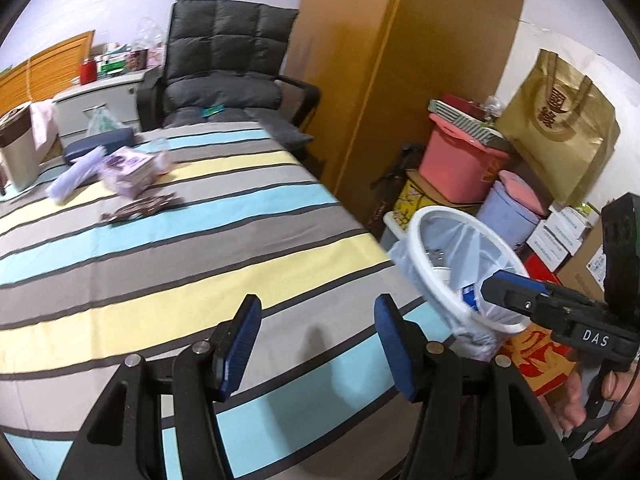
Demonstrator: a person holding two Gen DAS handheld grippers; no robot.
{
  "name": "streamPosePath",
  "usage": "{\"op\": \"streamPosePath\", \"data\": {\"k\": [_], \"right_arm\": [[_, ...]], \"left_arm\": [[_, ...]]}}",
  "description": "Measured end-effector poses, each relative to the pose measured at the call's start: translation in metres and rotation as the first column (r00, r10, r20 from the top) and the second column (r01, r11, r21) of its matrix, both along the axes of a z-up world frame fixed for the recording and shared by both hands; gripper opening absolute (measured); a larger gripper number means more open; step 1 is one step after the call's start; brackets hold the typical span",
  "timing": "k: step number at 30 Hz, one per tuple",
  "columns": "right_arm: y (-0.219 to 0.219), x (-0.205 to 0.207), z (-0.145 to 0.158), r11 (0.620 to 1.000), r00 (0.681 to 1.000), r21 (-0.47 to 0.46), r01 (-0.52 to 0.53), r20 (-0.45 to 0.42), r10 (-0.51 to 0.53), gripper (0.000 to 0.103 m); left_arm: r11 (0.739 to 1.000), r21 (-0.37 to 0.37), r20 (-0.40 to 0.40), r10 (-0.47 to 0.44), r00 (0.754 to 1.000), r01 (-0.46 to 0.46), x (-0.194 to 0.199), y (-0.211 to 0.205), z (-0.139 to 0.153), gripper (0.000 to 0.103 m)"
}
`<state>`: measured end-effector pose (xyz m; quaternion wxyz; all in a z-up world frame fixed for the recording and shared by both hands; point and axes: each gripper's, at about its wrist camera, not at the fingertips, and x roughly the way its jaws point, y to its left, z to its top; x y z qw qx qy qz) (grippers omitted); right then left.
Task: Collect trash
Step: 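Move both open tools back over the table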
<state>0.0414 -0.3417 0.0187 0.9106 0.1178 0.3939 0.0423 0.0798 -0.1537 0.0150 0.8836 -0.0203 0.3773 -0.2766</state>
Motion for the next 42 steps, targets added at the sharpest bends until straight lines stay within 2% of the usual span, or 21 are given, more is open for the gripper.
{"op": "streamPosePath", "data": {"k": [9, 17, 30, 39, 42], "right_arm": [[0.032, 0.009, -0.003, 0.996, 0.996, -0.016, -0.084, -0.017, 0.084, 0.051], [0.067, 0.023, -0.001, 0.980, 0.981, -0.043, -0.193, -0.021, 0.193, 0.051], [0.133, 0.085, -0.002, 0.905, 0.913, -0.116, -0.409, -0.042, 0.407, 0.051], [0.161, 0.131, -0.006, 0.855, 0.870, -0.164, -0.491, -0.059, 0.489, 0.051], [0.172, 0.154, -0.012, 0.832, 0.857, -0.208, -0.514, -0.076, 0.510, 0.051]], "left_arm": [[0.992, 0.018, 0.005, 0.126, 0.992, -0.126, -0.006, 0.047, -0.007, 0.059], [0.972, 0.030, 0.014, 0.234, 0.972, -0.235, -0.003, 0.084, -0.007, 0.059], [0.938, 0.083, 0.040, 0.335, 0.941, -0.338, 0.036, 0.142, -0.003, 0.059], [0.920, 0.128, 0.041, 0.369, 0.929, -0.371, 0.069, 0.176, -0.005, 0.059], [0.918, 0.142, 0.031, 0.369, 0.929, -0.369, 0.083, 0.187, -0.006, 0.059]]}}
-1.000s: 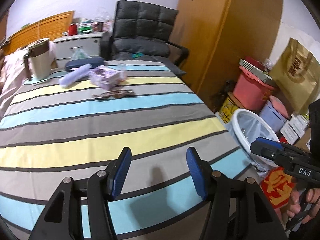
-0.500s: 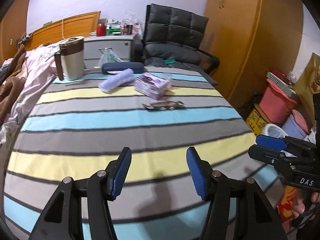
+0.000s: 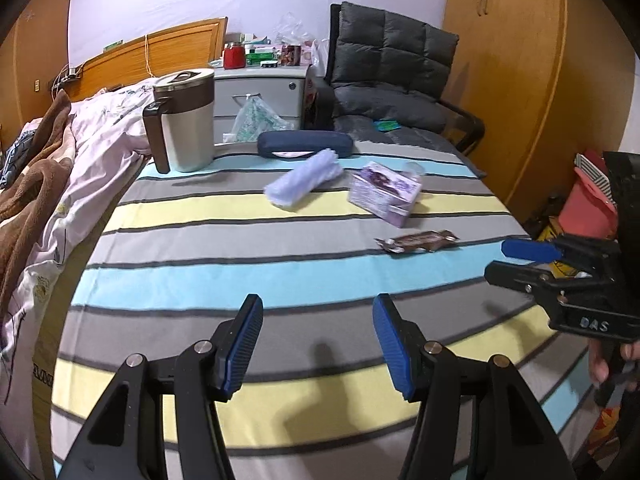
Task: Collect trash
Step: 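Move both open tools back over the table, then grasp the brown coffee sachet with the right tool while the left tool grasps the white foam sleeve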
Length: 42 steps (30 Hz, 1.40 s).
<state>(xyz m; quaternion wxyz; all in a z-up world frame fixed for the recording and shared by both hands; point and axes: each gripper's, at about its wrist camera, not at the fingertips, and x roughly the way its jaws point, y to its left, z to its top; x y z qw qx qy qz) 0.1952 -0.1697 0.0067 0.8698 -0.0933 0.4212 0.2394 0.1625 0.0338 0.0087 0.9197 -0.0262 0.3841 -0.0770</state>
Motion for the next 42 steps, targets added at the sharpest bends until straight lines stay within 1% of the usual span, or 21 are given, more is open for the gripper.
{"op": "streamPosePath", "data": {"k": [4, 5, 6, 12, 13, 16, 19, 21, 23, 24, 25, 27, 30, 35, 40, 42], "right_arm": [[0.006, 0.016, -0.005, 1.000, 1.000, -0.021, -0.018, -0.014, 0.018, 0.051], [0.009, 0.021, -0.007, 0.999, 0.999, -0.023, -0.033, -0.018, 0.033, 0.051], [0.014, 0.028, -0.011, 0.998, 0.999, -0.049, -0.047, -0.014, 0.046, 0.051], [0.014, 0.044, -0.016, 0.993, 0.996, -0.079, -0.091, -0.013, 0.091, 0.051], [0.014, 0.047, -0.019, 0.991, 0.995, -0.087, -0.100, -0.021, 0.098, 0.051], [0.008, 0.054, -0.030, 0.986, 0.988, -0.098, -0.132, -0.089, 0.123, 0.051], [0.005, 0.048, -0.027, 0.986, 0.986, -0.086, -0.146, -0.095, 0.138, 0.051], [0.005, 0.044, -0.025, 0.985, 0.983, -0.078, -0.151, -0.118, 0.141, 0.051], [0.006, 0.037, -0.025, 0.987, 0.984, -0.080, -0.142, -0.122, 0.131, 0.039], [0.007, 0.033, -0.024, 0.988, 0.986, -0.088, -0.130, -0.115, 0.120, 0.023], [0.006, 0.030, -0.023, 0.992, 0.987, -0.065, -0.108, -0.126, 0.099, 0.023], [0.005, 0.028, -0.023, 0.993, 0.987, -0.054, -0.101, -0.129, 0.093, 0.021], [0.000, 0.018, -0.019, 0.997, 0.990, -0.022, -0.077, -0.120, 0.074, 0.013], [-0.007, 0.015, -0.018, 0.999, 0.993, -0.005, -0.051, -0.111, 0.050, 0.013], [-0.018, 0.012, -0.019, 1.000, 0.994, 0.028, 0.012, -0.112, -0.009, 0.013], [-0.021, 0.011, -0.019, 0.999, 0.994, 0.039, 0.021, -0.112, -0.017, 0.013]], "left_arm": [[1.000, 0.009, -0.008, 0.005, 1.000, -0.005, 0.015, 0.014, 0.000, 0.059], [1.000, 0.005, -0.013, 0.004, 1.000, -0.004, 0.019, 0.017, 0.000, 0.059], [1.000, 0.001, -0.018, 0.004, 1.000, -0.004, 0.022, 0.019, -0.001, 0.059], [1.000, -0.018, -0.028, -0.007, 1.000, 0.007, 0.034, 0.028, -0.002, 0.059], [1.000, -0.022, -0.027, -0.012, 1.000, 0.011, 0.035, 0.028, -0.002, 0.059], [0.999, -0.028, -0.029, -0.020, 0.999, 0.020, 0.038, 0.027, -0.003, 0.059], [0.999, -0.034, -0.030, -0.030, 0.999, 0.029, 0.040, 0.027, -0.003, 0.059], [0.999, -0.037, -0.030, -0.030, 0.999, 0.028, 0.041, 0.027, -0.003, 0.059], [0.999, -0.043, -0.030, -0.028, 0.999, 0.027, 0.044, 0.027, -0.002, 0.059], [0.999, -0.047, -0.032, -0.027, 0.999, 0.026, 0.046, 0.027, -0.003, 0.059], [0.998, -0.053, -0.034, -0.028, 0.999, 0.027, 0.048, 0.027, -0.003, 0.059], [0.998, -0.056, -0.034, -0.031, 0.999, 0.029, 0.051, 0.026, -0.003, 0.059], [0.998, -0.045, -0.025, -0.042, 0.999, 0.040, 0.061, 0.024, 0.000, 0.059], [0.998, -0.027, -0.008, -0.054, 0.999, 0.054, 0.085, 0.021, 0.001, 0.059], [0.998, -0.011, -0.023, -0.065, 0.998, 0.065, 0.117, 0.014, -0.005, 0.060], [0.998, 0.012, -0.030, -0.066, 0.997, 0.066, 0.130, 0.010, -0.009, 0.060]]}}
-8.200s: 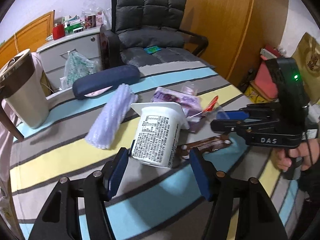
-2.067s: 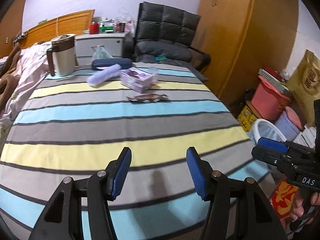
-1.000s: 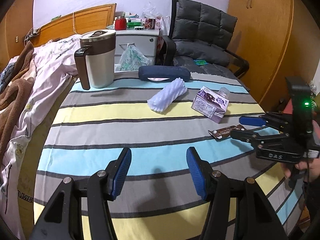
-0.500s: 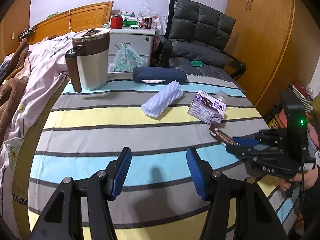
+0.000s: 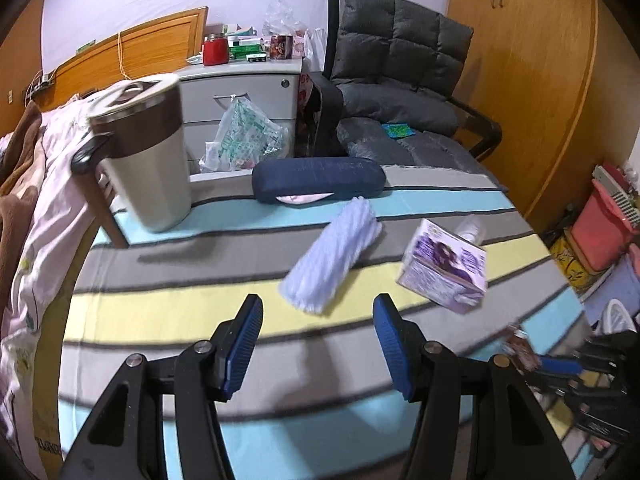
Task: Collect trash
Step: 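Grasp the brown coffee sachet with the right tool while the left tool grasps the white foam sleeve, then carry the sachet and foam sleeve in both tools over the white bin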
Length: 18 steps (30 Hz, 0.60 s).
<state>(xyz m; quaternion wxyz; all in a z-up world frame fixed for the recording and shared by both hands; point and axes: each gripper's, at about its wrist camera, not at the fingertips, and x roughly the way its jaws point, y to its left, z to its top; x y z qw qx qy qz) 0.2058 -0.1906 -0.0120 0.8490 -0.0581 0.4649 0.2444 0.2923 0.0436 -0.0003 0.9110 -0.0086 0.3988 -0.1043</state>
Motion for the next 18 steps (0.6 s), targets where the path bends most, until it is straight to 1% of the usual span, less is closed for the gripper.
{"op": "streamPosePath", "data": {"k": [3, 9, 12, 15, 18], "right_arm": [[-0.007, -0.004, -0.001, 0.999, 1.000, 0.025, 0.025, -0.005, -0.025, 0.013], [-0.013, -0.005, -0.003, 0.998, 0.999, 0.034, 0.050, -0.008, -0.049, 0.013], [-0.017, -0.003, -0.004, 0.997, 0.998, 0.040, 0.070, -0.010, -0.070, 0.013], [-0.021, -0.003, -0.001, 0.994, 0.996, 0.046, 0.094, 0.000, -0.094, 0.013], [-0.023, -0.006, 0.001, 0.993, 0.994, 0.051, 0.107, 0.009, -0.108, 0.013]], "left_arm": [[1.000, 0.013, -0.013, -0.004, 1.000, 0.005, 0.014, -0.005, -0.006, 0.060], [0.998, 0.058, -0.043, -0.007, 0.999, 0.010, 0.036, -0.018, -0.021, 0.059], [0.999, 0.041, -0.078, -0.005, 0.997, 0.008, 0.041, -0.020, -0.029, 0.058], [0.999, 0.040, -0.093, -0.008, 0.996, 0.012, 0.039, -0.022, -0.032, 0.034], [1.000, 0.017, -0.091, -0.007, 0.996, 0.008, 0.032, -0.020, -0.030, 0.029]]}}
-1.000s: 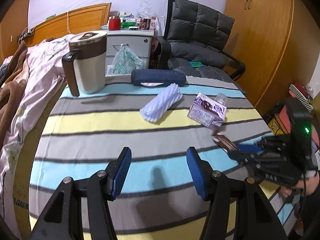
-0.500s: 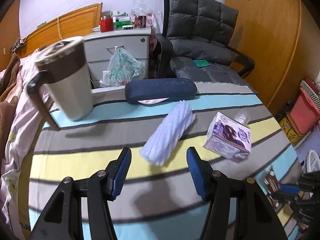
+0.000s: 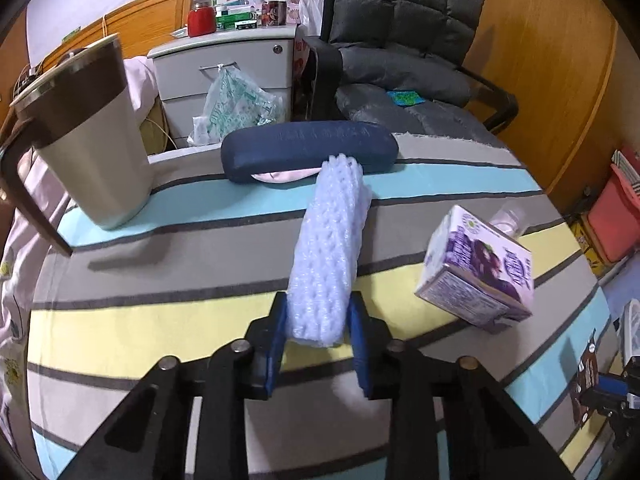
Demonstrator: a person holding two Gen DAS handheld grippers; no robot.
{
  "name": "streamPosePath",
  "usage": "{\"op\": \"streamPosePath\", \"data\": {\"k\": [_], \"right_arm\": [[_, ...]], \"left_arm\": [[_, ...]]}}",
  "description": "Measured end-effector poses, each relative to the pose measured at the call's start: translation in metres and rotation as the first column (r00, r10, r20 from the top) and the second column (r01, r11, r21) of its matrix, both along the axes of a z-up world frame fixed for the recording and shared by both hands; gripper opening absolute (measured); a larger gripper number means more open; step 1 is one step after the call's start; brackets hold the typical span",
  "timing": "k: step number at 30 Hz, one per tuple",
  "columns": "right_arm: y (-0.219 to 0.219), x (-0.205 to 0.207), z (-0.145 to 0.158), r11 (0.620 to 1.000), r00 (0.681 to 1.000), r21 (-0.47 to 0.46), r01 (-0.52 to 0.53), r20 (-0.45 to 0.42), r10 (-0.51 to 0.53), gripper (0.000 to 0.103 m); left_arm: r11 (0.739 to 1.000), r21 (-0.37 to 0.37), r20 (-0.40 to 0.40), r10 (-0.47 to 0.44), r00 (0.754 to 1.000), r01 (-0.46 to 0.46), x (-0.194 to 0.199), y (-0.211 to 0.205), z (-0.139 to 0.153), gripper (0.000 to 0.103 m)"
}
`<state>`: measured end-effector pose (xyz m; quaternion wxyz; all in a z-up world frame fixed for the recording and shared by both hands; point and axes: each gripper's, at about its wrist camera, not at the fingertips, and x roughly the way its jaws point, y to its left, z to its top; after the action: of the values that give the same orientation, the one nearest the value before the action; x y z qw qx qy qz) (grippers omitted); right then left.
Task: Collect trash
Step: 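Carry the sachet and foam sleeve in both tools over the white bin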
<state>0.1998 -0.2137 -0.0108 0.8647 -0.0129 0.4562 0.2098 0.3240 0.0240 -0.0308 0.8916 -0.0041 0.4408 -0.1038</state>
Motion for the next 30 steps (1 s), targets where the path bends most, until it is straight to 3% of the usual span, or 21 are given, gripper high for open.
{"op": "streamPosePath", "data": {"k": [14, 30], "right_arm": [[-0.013, -0.043, 0.019, 0.997, 0.996, 0.029, 0.073, 0.054, -0.075, 0.013], [-0.044, -0.110, 0.036, 0.981, 0.976, 0.080, 0.178, 0.113, -0.186, 0.013]], "left_arm": [[0.997, -0.062, 0.045, 0.038, 0.998, -0.035, -0.091, 0.001, 0.029, 0.026], [0.992, -0.128, 0.104, 0.018, 0.994, -0.005, -0.220, -0.039, 0.052, 0.026]]}}
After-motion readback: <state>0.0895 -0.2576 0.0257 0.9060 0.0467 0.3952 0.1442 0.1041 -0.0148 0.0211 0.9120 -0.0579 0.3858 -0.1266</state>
